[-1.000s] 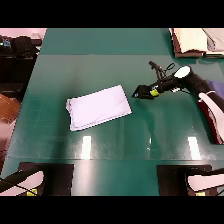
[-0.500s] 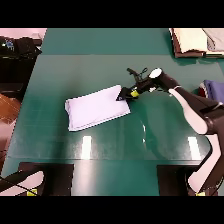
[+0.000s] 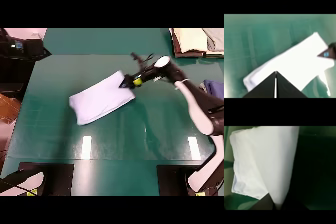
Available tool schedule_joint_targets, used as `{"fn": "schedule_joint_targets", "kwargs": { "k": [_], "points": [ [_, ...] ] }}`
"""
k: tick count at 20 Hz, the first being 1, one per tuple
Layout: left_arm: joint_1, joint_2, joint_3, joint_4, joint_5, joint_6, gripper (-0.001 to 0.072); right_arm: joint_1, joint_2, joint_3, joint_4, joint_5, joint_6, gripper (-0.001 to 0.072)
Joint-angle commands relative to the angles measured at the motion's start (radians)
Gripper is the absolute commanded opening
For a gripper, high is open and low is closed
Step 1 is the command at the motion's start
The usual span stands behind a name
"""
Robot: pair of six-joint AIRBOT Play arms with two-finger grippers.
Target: Fold the shirts.
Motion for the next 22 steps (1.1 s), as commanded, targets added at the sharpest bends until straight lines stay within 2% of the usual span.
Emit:
{"fn": "schedule_joint_targets", "kwargs": {
  "k": [1, 5, 12, 18, 22],
  "points": [
    [-0.114, 0.000, 0.000, 0.005, 0.033, 0.001, 0.0033, -0.167, 0.131, 0.006, -0.214, 0.004, 0.109, 0.0019],
    [-0.187, 0.000, 0.000, 0.005, 0.081, 0.000, 0.0033, -0.427, 0.274, 0.007, -0.367, 0.026, 0.174, 0.0019],
    [-0.198, 0.000, 0.000, -0.003, 0.100, -0.006, 0.0033, -0.832, 0.349, 0.007, -0.343, -0.061, 0.174, 0.0019],
    [-0.198, 0.000, 0.000, -0.003, 0.103, -0.009, 0.0033, -0.950, 0.348, 0.022, -0.236, -0.163, 0.172, 0.0019],
    [-0.198, 0.000, 0.000, -0.003, 0.103, -0.011, 0.0034, -0.951, 0.348, 0.153, -0.232, -0.150, 0.138, 0.0019]
  ]
}}
